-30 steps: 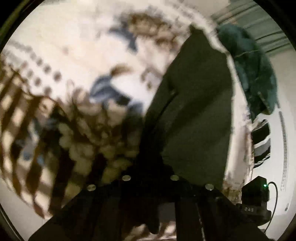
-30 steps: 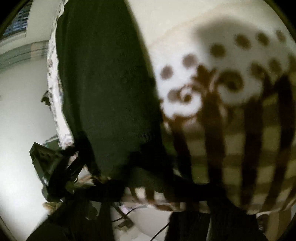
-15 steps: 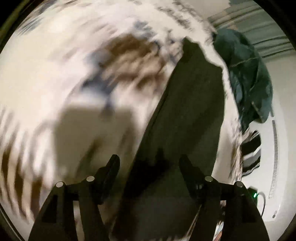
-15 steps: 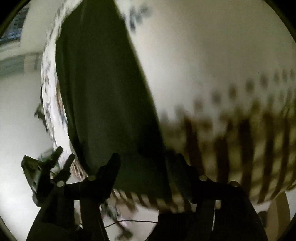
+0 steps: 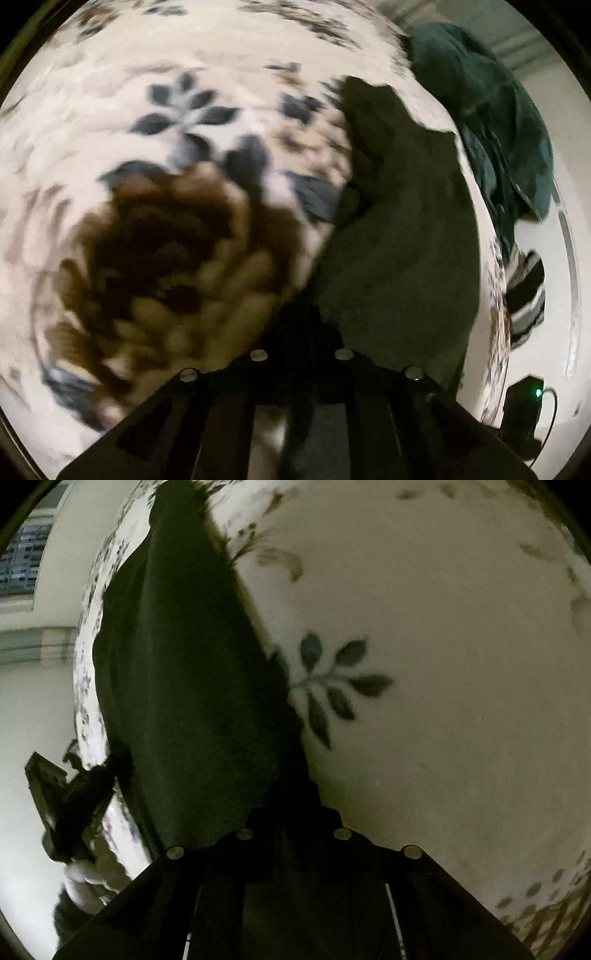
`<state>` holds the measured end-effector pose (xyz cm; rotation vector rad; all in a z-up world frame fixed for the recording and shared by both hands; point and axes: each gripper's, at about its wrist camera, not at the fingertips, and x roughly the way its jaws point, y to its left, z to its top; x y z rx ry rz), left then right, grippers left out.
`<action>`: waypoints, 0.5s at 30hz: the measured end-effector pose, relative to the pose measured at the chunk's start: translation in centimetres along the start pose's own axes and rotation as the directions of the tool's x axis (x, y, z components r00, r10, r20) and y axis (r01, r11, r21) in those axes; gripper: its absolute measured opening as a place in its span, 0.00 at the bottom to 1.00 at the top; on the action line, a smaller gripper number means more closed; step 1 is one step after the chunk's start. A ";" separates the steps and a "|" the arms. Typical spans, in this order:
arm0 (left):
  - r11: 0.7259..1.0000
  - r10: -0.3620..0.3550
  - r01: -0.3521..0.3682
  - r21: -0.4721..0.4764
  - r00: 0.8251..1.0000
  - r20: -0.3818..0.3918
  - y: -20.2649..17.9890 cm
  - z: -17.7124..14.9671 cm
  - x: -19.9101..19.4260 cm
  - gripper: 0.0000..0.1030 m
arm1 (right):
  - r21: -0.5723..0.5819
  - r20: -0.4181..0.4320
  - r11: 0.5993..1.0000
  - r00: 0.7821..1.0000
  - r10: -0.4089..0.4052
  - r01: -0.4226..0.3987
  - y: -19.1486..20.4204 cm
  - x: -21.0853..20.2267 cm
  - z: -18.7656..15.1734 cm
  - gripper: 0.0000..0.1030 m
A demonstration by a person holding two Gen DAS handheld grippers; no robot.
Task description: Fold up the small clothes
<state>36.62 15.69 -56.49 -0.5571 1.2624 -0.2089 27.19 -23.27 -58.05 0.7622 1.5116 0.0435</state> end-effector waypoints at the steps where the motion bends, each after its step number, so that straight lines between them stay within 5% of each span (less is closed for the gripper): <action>1: 1.000 -0.021 0.021 -0.015 1.000 -0.011 0.3 0.0 -0.1 0.05 | -0.008 -0.001 1.000 1.000 -0.012 0.012 0.3 0.0 0.1 0.10; 3: 0.999 -0.045 0.044 -0.025 0.998 -0.038 0.2 -0.4 -0.6 0.08 | -0.025 -0.021 0.999 0.999 -0.027 0.026 1.5 0.2 -0.1 0.11; 5: 0.997 -0.076 0.074 -0.023 0.994 -0.076 -0.2 -1.5 -1.5 0.27 | -0.020 -0.055 1.000 0.998 -0.005 0.004 1.7 -0.3 0.2 0.20; 6: 0.995 -0.100 0.099 -0.017 0.991 -0.086 -0.2 -2.6 -2.3 0.49 | -0.014 -0.070 1.000 0.998 0.005 -0.006 1.6 -0.7 0.1 0.26; 7: 0.995 -0.105 0.104 -0.007 0.991 -0.088 -0.4 -3.6 -2.8 0.69 | -0.012 -0.088 1.000 0.996 0.018 -0.019 1.5 -1.2 -0.1 0.44; 8: 0.993 -0.114 0.114 -0.006 0.989 -0.090 -0.3 -5.1 -3.5 0.70 | -0.013 -0.099 0.999 0.994 0.041 -0.042 1.1 -1.9 -0.6 0.57; 9: 0.992 -0.125 0.124 -0.015 0.986 -0.112 -0.1 -6.8 -3.8 0.70 | -0.014 -0.109 0.997 0.992 0.068 -0.070 0.9 -2.4 -1.3 0.59; 15: 0.987 -0.126 0.095 -0.131 0.961 -0.245 1.9 -17.1 -3.0 0.70 | 0.015 -0.238 0.997 0.968 0.075 -0.073 -2.7 -2.8 -7.8 0.59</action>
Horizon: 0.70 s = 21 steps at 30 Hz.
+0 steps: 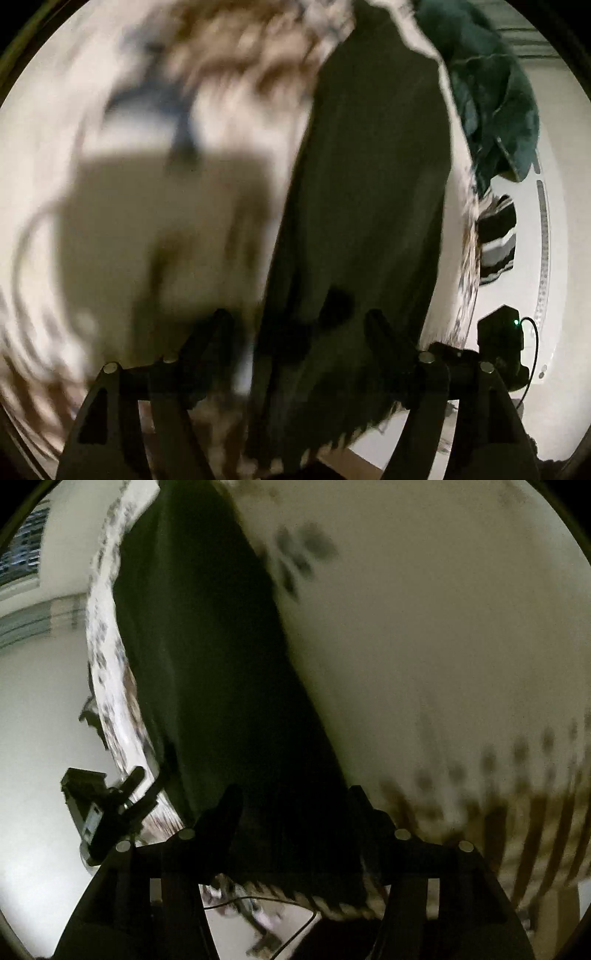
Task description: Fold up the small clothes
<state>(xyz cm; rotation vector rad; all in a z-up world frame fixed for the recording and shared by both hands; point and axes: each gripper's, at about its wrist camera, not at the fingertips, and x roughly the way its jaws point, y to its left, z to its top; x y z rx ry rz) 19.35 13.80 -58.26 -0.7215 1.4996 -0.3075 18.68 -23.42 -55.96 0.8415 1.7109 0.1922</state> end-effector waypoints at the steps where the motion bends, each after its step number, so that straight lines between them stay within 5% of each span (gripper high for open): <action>1: 1.000 0.007 -0.007 -0.021 1.000 0.001 0.4 -1.4 0.3 0.70 | 0.004 -0.017 1.000 1.000 -0.007 0.007 -0.7 0.5 -0.9 0.59; 6: 0.995 0.049 -0.040 -0.089 0.994 0.100 0.2 -6.4 -1.9 0.70 | 0.065 -0.050 0.998 0.998 0.026 -0.022 -4.0 2.1 -4.0 0.59; 11: 0.977 -0.011 0.018 -0.213 0.999 0.035 1.0 -9.9 -0.5 0.70 | 0.063 -0.042 0.997 0.998 0.039 -0.036 -5.0 1.5 -5.0 0.59; 15: 0.958 -0.065 0.082 -0.276 0.995 0.071 1.5 -10.7 0.9 0.68 | 0.053 -0.048 0.998 0.998 0.039 -0.036 -4.9 2.0 -4.5 0.59; 17: 0.956 -0.063 0.094 -0.278 0.991 0.118 1.0 -10.8 0.8 0.40 | 0.043 -0.054 0.998 0.998 0.038 -0.036 -5.1 2.1 -4.4 0.59; 18: 0.956 -0.059 0.092 -0.279 0.990 0.125 0.7 -10.8 0.8 0.05 | 0.042 -0.054 0.998 0.998 0.038 -0.036 -3.7 3.1 -3.9 0.59; 21: 0.964 -0.036 0.085 -0.251 0.981 0.193 -0.5 -11.8 -1.1 0.07 | 0.040 -0.053 0.998 0.998 0.042 -0.040 -3.2 3.5 -3.9 0.59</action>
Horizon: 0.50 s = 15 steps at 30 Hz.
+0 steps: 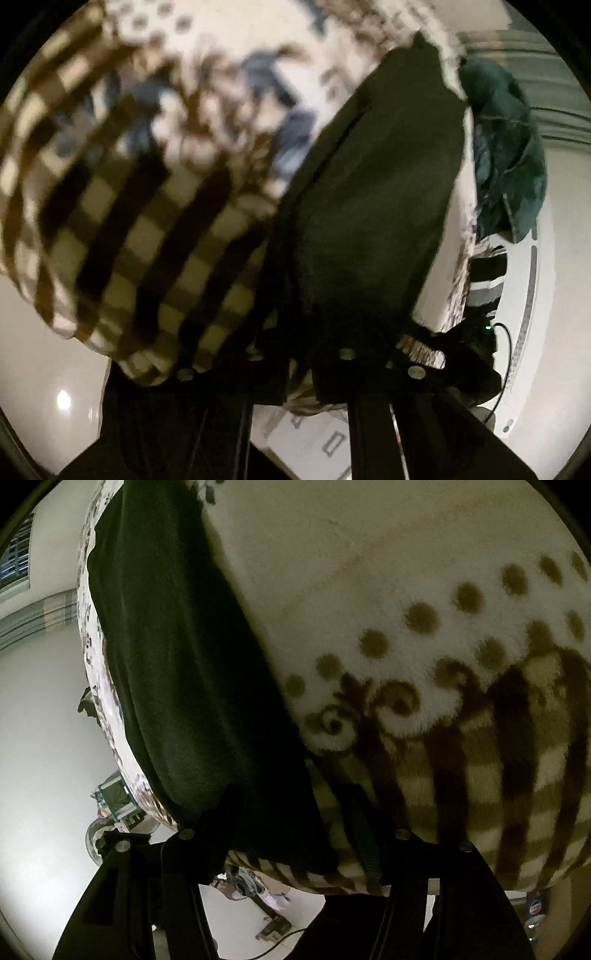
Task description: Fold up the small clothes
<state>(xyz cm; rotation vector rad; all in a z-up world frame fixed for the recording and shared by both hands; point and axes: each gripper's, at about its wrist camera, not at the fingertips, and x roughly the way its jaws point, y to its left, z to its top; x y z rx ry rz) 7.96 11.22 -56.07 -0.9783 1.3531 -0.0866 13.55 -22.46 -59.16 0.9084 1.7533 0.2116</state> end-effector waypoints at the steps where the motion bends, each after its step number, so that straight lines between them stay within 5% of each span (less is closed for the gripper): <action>1: 1.000 0.004 -0.005 0.020 1.000 0.013 -0.3 -0.2 -0.7 0.06 | -0.005 0.001 1.000 1.000 -0.001 0.001 0.1 0.0 -0.1 0.59; 4: 0.997 0.005 -0.008 0.076 0.999 0.034 -1.3 -0.5 -2.1 0.06 | -0.021 -0.004 1.000 1.000 -0.001 0.000 0.3 0.1 -0.4 0.59; 9: 0.991 0.106 -0.110 0.080 0.993 0.055 1.0 1.3 -1.4 0.07 | -0.082 -0.039 0.996 0.999 -0.035 0.031 1.2 1.5 -1.3 0.59; 13: 0.994 0.102 -0.101 0.051 0.995 -0.011 2.2 2.8 -0.5 0.10 | -0.088 -0.038 0.995 0.999 -0.039 0.035 1.5 2.0 -1.8 0.59; 15: 0.992 0.101 -0.097 0.084 0.994 -0.037 1.4 3.0 -0.9 0.28 | -0.084 -0.034 0.996 0.999 -0.031 0.028 1.3 2.1 -1.8 0.59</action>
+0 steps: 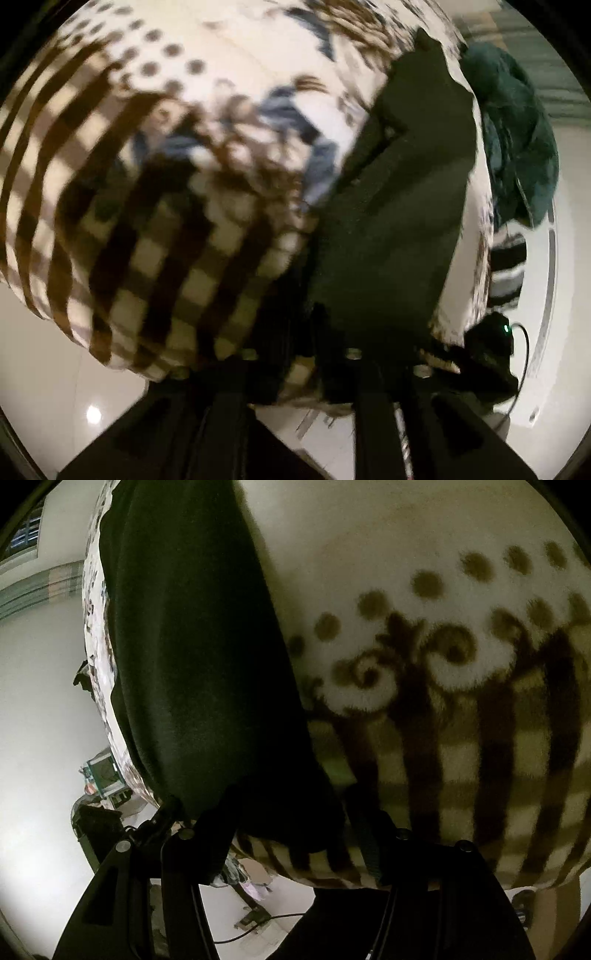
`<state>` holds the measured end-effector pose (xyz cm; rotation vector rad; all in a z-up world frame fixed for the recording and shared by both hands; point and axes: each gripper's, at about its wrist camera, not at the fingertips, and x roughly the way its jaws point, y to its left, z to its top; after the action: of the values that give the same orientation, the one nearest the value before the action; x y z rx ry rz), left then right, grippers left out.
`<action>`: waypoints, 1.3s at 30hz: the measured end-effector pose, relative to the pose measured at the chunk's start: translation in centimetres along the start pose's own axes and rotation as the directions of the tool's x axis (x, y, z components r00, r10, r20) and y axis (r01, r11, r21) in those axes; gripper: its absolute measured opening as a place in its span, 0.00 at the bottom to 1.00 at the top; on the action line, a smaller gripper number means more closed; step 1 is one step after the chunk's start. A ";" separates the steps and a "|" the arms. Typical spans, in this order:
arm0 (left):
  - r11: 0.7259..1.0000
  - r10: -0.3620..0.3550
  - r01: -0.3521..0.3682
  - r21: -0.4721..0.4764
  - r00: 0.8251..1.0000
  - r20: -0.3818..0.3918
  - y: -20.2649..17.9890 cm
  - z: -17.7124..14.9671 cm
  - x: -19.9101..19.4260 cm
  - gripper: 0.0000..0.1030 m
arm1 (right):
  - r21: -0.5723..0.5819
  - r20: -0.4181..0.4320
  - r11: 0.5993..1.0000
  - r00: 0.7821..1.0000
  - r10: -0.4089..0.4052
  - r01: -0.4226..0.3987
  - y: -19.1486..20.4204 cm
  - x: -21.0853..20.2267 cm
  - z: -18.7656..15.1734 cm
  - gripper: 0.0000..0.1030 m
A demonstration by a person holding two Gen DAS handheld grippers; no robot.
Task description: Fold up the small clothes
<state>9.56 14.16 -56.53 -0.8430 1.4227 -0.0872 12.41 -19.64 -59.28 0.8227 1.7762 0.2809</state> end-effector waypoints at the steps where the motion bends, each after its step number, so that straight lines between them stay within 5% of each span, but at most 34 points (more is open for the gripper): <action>1: 1.000 -0.008 0.008 0.022 1.000 0.006 -0.4 0.1 -0.5 0.48 | 0.005 0.001 1.000 1.000 0.007 -0.007 -0.1 0.0 0.0 0.59; 3: 0.997 -0.041 0.038 0.062 0.998 0.041 -1.1 0.6 -1.3 0.72 | 0.021 0.005 0.999 1.000 0.030 -0.030 -0.5 -0.1 0.1 0.59; 11: 0.991 -0.048 0.042 0.126 0.998 0.047 -2.2 4.6 4.1 0.74 | 0.019 0.031 0.989 0.989 0.144 -0.145 -0.5 0.9 1.2 0.64; 17: 0.984 -0.080 0.063 0.167 0.992 0.101 -1.8 3.0 3.1 0.73 | 0.010 0.144 0.952 0.942 0.302 -0.306 -0.9 1.5 1.2 0.64; 18: 0.984 -0.088 0.070 0.164 0.991 0.104 -1.7 2.8 2.9 0.62 | 0.007 0.153 0.950 0.939 0.309 -0.314 -0.7 1.6 1.2 0.64; 19: 0.984 -0.093 0.077 0.160 0.991 0.100 -1.6 2.7 2.9 0.31 | -0.004 0.158 0.949 0.937 0.311 -0.314 -0.4 1.5 1.1 0.57; 20: 0.987 -0.085 0.071 0.147 0.992 0.091 -1.4 2.5 2.8 0.14 | -0.011 0.160 0.950 0.938 0.309 -0.311 -0.1 1.5 1.0 0.40; 21: 0.987 -0.101 0.090 0.131 0.991 0.084 -1.3 2.3 2.8 0.08 | -0.019 0.154 0.951 0.938 0.309 -0.310 0.2 1.6 0.8 0.29; 22: 0.988 -0.123 0.113 0.109 0.988 0.090 -0.9 2.1 2.3 0.07 | -0.023 0.146 0.954 0.943 0.300 -0.300 0.6 1.9 0.6 0.15; 23: 0.987 -0.140 0.131 0.091 0.986 0.091 -0.7 2.0 1.8 0.07 | -0.026 0.146 0.958 0.947 0.287 -0.287 0.9 2.0 0.3 0.13; 26: 0.984 -0.164 0.156 0.088 0.982 0.092 -1.2 1.6 0.0 0.06 | -0.009 0.168 0.963 0.949 0.268 -0.271 1.4 1.5 -0.5 0.11; 31: 0.973 -0.219 0.210 0.098 0.971 0.096 -2.8 2.0 -2.8 0.06 | -0.002 0.218 0.935 0.912 0.347 -0.355 2.6 -2.1 -2.0 0.10; 39: 0.935 -0.344 0.324 0.146 0.928 0.146 -8.4 6.2 -7.2 0.06 | -0.076 0.276 0.926 0.884 0.377 -0.371 7.9 -8.3 -1.5 0.10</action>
<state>17.22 14.79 -46.36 -0.9645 1.0927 -0.3503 15.43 -18.96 -48.15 1.1327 1.3342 0.4111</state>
